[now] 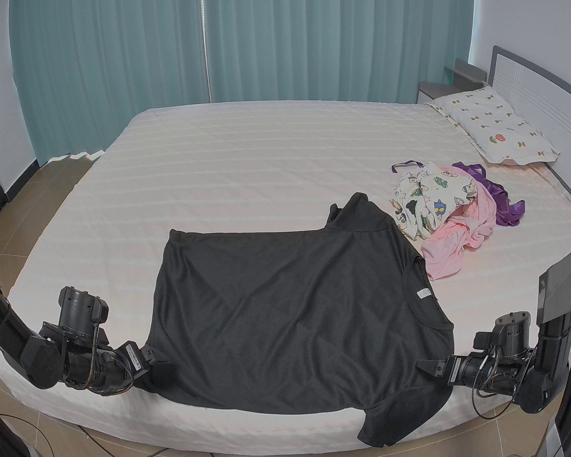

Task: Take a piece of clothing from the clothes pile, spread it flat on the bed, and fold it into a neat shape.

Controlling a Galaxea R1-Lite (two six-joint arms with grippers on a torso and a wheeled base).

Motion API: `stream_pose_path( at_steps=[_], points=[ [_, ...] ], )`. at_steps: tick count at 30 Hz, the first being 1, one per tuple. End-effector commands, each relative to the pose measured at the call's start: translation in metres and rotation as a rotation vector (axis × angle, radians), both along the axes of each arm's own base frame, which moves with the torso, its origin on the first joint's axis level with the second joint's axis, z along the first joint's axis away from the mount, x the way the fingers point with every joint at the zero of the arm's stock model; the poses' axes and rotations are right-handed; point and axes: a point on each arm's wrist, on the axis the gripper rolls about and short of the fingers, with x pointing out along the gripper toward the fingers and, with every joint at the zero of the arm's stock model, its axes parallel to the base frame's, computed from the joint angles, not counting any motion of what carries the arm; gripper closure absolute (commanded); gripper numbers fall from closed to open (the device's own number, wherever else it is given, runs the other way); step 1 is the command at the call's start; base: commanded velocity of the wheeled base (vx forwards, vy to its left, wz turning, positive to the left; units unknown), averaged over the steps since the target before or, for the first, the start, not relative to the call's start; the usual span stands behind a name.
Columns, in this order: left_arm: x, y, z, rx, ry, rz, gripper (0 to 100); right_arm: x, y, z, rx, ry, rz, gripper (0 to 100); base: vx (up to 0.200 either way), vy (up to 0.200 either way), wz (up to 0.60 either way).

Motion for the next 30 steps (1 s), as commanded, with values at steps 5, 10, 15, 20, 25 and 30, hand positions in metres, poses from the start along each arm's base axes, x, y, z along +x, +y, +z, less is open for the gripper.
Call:
stream_pose_path(
  at_steps=[5, 10, 15, 20, 25, 30],
  points=[
    [0.001, 0.000, -0.006, 0.007, 0.031, -0.004, 0, -0.002, -0.001, -0.002, 0.034, 0.011, -0.036, 0, 0.000, 0.000, 0.00],
    [0.005, 0.000, -0.007, -0.031, 0.039, -0.020, 0, 0.002, -0.008, -0.003, 0.044, -0.002, -0.094, 0, 0.000, 0.000, 0.00],
    [0.006, 0.002, -0.011, -0.037, 0.056, -0.018, 0, 0.002, -0.010, -0.004, 0.043, 0.001, -0.104, 0, 0.000, 0.000, 0.00],
    [0.005, 0.002, -0.013, -0.032, 0.064, -0.019, 0, 0.002, -0.012, -0.004, 0.037, 0.001, -0.117, 0, 0.000, 0.000, 0.00],
    [0.004, 0.002, -0.013, -0.024, 0.073, -0.023, 0, 0.003, -0.015, -0.005, 0.030, 0.002, -0.144, 0, 0.000, 0.000, 0.00],
    [0.006, 0.001, -0.021, -0.014, 0.099, -0.024, 0, 0.003, -0.015, -0.006, 0.029, 0.007, -0.143, 0, 0.000, 0.000, 0.00]
  ],
)
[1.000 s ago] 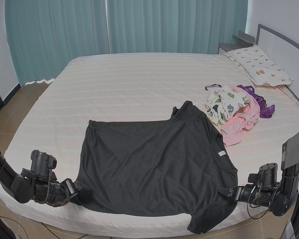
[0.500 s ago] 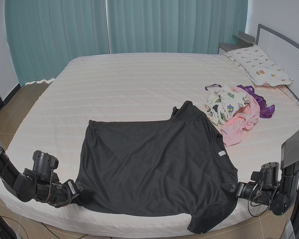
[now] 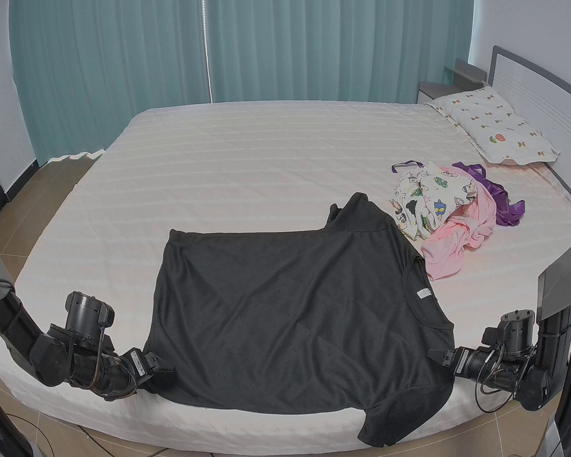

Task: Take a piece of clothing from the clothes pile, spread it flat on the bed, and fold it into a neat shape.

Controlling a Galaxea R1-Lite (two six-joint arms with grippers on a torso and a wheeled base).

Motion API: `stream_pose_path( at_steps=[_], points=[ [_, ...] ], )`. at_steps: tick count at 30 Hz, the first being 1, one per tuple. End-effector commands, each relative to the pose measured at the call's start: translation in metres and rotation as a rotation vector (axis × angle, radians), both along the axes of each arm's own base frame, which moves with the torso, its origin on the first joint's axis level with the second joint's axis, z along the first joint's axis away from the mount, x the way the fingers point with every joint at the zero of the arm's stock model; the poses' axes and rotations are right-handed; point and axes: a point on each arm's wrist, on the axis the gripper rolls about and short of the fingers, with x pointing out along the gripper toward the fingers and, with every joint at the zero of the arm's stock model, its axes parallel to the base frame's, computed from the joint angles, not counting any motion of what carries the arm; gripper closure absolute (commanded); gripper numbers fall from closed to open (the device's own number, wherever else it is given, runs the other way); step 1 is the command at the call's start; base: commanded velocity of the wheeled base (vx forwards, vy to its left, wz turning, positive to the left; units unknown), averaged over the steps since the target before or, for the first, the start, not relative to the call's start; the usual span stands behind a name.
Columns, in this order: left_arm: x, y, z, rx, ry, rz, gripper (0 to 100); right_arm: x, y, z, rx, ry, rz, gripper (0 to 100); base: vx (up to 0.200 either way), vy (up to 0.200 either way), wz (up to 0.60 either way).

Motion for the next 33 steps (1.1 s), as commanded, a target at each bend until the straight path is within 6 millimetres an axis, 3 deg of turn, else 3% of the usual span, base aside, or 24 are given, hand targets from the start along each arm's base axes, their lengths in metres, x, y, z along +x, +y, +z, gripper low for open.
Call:
stream_pose_path(
  at_steps=[1, 2, 17, 30, 31, 33],
  points=[
    [0.001, 0.000, -0.007, 0.005, 0.028, -0.002, 0, -0.004, -0.001, -0.001, -0.002, 0.016, 0.000, 0, 0.000, 0.000, 0.00],
    [0.001, 0.000, -0.007, 0.005, 0.028, -0.002, 100, -0.004, -0.001, -0.001, -0.002, 0.018, 0.000, 0, 0.000, 0.000, 0.00],
    [-0.023, 0.005, -0.003, 0.141, 0.169, -0.145, 100, -0.005, -0.002, -0.009, -0.055, 0.051, -0.036, 0, 0.000, 0.000, 0.00],
    [-0.013, 0.008, -0.002, 0.077, 0.138, -0.137, 100, -0.004, 0.001, 0.000, -0.022, 0.004, -0.024, 0, 0.000, 0.000, 0.00],
    [-0.013, 0.008, -0.001, 0.063, 0.136, -0.141, 100, -0.004, 0.002, 0.003, -0.017, -0.008, -0.020, 100, 0.000, 0.000, 0.00],
    [-0.013, 0.008, -0.001, 0.040, 0.136, -0.151, 100, -0.002, 0.004, 0.007, -0.011, -0.030, -0.014, 100, 0.000, 0.000, 0.00]
  ],
)
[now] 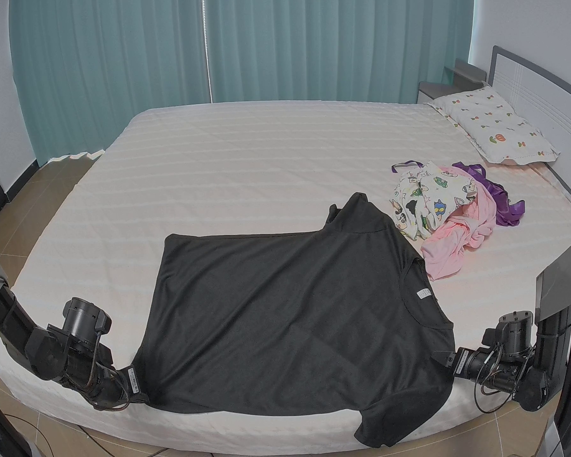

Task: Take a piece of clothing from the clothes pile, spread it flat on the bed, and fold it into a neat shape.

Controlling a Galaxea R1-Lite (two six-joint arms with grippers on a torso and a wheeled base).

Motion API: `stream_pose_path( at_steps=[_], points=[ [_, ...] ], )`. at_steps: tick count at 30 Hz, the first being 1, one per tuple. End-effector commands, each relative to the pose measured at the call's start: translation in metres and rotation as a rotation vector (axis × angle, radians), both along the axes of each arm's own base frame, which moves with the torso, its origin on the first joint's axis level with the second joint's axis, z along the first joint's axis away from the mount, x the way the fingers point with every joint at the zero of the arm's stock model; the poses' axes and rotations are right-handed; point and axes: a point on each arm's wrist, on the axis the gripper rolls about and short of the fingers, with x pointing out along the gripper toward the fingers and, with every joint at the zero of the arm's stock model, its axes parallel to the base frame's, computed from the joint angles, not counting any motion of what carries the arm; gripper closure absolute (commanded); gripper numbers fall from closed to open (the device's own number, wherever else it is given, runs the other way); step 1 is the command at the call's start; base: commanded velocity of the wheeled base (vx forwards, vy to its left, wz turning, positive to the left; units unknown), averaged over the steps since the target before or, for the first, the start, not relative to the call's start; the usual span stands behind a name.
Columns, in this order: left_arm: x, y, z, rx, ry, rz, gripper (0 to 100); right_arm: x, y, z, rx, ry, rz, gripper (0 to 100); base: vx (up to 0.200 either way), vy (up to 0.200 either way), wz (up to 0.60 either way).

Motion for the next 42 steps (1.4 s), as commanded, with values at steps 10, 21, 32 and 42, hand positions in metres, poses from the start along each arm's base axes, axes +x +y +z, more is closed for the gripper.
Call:
stream_pose_path(
  at_steps=[10, 21, 32, 42],
  points=[
    [0.001, 0.001, 0.003, -0.059, -0.009, -0.006, 100, -0.004, 0.012, 0.013, 0.030, -0.051, 0.038, 100, 0.000, 0.000, 0.00],
    [0.001, 0.004, 0.005, -0.077, -0.017, 0.001, 100, -0.007, 0.024, 0.018, -0.052, -0.099, -0.097, 100, 0.000, 0.000, 0.00],
    [0.002, 0.004, 0.005, -0.077, -0.019, 0.001, 100, -0.008, 0.021, 0.015, -0.055, -0.081, -0.113, 100, 0.000, 0.000, 0.00],
    [0.002, 0.005, 0.005, -0.077, -0.019, 0.005, 100, -0.009, 0.021, 0.004, -0.069, -0.022, -0.078, 0, 0.000, 0.000, 0.00]
  ],
)
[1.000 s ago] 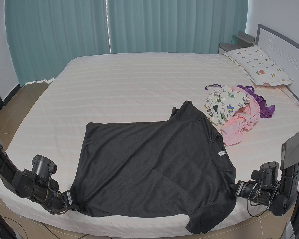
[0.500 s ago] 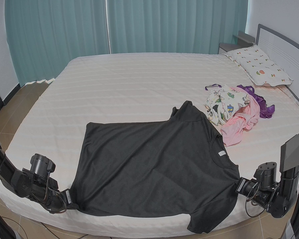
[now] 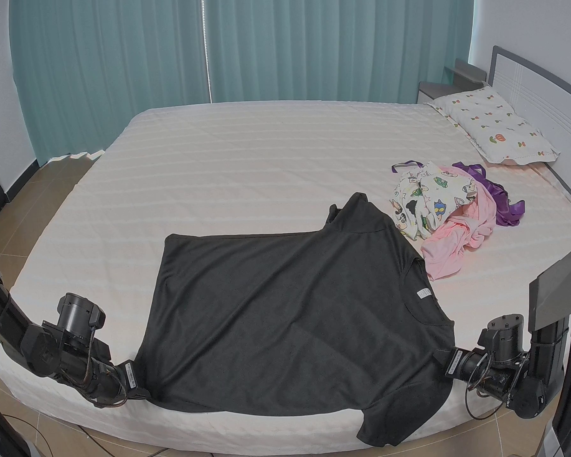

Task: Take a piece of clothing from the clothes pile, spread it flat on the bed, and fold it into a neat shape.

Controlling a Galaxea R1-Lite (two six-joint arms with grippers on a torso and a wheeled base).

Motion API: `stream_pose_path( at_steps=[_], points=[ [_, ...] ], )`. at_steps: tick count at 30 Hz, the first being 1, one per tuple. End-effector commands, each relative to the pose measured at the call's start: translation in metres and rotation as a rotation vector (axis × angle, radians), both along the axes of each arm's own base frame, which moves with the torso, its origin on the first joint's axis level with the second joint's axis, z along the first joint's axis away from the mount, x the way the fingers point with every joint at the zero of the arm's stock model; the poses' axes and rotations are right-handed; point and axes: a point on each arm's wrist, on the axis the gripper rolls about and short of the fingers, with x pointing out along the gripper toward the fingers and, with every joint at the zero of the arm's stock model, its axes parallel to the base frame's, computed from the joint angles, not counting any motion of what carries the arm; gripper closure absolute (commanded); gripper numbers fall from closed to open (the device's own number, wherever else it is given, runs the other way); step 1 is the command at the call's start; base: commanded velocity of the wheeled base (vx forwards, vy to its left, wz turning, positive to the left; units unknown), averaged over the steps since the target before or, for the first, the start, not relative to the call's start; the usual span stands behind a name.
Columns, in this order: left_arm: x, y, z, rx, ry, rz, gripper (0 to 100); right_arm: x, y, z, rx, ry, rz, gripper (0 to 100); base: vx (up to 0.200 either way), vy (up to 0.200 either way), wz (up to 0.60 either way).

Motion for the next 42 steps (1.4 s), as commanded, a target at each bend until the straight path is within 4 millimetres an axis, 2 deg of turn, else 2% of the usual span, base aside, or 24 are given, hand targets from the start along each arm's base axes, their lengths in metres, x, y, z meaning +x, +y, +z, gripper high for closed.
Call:
stream_pose_path(
  at_steps=[1, 6, 12, 18, 19, 22, 27, 29, 30, 32, 34, 35, 37, 39, 42],
  points=[
    [0.000, 0.000, 0.000, 0.000, 0.001, 0.002, 100, -0.004, -0.003, -0.004, -0.019, 0.031, 0.012, 0, 0.000, 0.000, 0.00],
    [0.000, 0.000, 0.000, -0.002, -0.002, 0.001, 100, 0.001, -0.004, -0.001, -0.012, 0.001, 0.035, 0, 0.000, 0.000, 0.00],
    [-0.001, 0.001, 0.006, -0.032, -0.024, -0.003, 100, 0.004, -0.012, 0.011, 0.135, -0.023, 0.151, 0, 0.000, 0.000, 0.00],
    [0.000, 0.002, 0.007, -0.033, -0.032, 0.002, 100, 0.022, -0.018, -0.001, 0.143, -0.018, 0.139, 0, 0.000, 0.000, 0.00],
    [0.001, 0.002, 0.007, -0.033, -0.033, 0.002, 100, 0.025, -0.018, -0.004, 0.142, -0.017, 0.140, 100, 0.000, 0.000, 0.00],
    [0.002, 0.003, 0.007, -0.034, -0.033, 0.009, 100, 0.033, -0.018, -0.006, 0.143, -0.037, 0.141, 100, 0.000, 0.000, 0.00],
    [0.006, 0.008, 0.009, -0.040, -0.048, 0.034, 100, 0.060, -0.029, 0.003, 0.190, -0.138, 0.169, 100, 0.000, 0.000, 0.00],
    [0.006, 0.008, 0.009, -0.040, -0.048, 0.034, 100, 0.060, -0.029, 0.003, 0.190, -0.138, 0.169, 100, 0.000, 0.000, 0.00],
    [0.008, 0.010, 0.011, -0.060, -0.055, 0.041, 100, 0.074, -0.032, 0.008, 0.199, -0.167, 0.172, 100, 0.000, 0.000, 0.00],
    [0.009, 0.012, 0.012, -0.069, -0.059, 0.049, 100, 0.083, -0.032, 0.009, 0.199, -0.156, 0.169, 100, 0.000, 0.000, 0.00],
    [0.009, 0.012, 0.012, -0.069, -0.059, 0.049, 100, 0.083, -0.032, 0.009, 0.199, -0.156, 0.169, 100, 0.000, 0.000, 0.00],
    [0.009, 0.013, 0.010, -0.071, -0.052, 0.051, 100, 0.095, -0.032, 0.017, 0.202, -0.156, 0.174, 100, 0.000, 0.000, 0.00],
    [0.009, 0.012, 0.010, -0.071, -0.052, 0.050, 100, 0.098, -0.031, 0.017, 0.201, -0.154, 0.177, 100, 0.000, 0.000, 0.00],
    [0.010, 0.012, 0.009, -0.073, -0.048, 0.049, 100, 0.114, -0.029, 0.020, 0.194, -0.172, 0.184, 100, 0.000, 0.000, 0.00],
    [0.010, 0.012, 0.010, -0.074, -0.048, 0.049, 100, 0.124, -0.029, 0.022, 0.193, -0.173, 0.185, 100, 0.000, 0.000, 0.00]
  ],
)
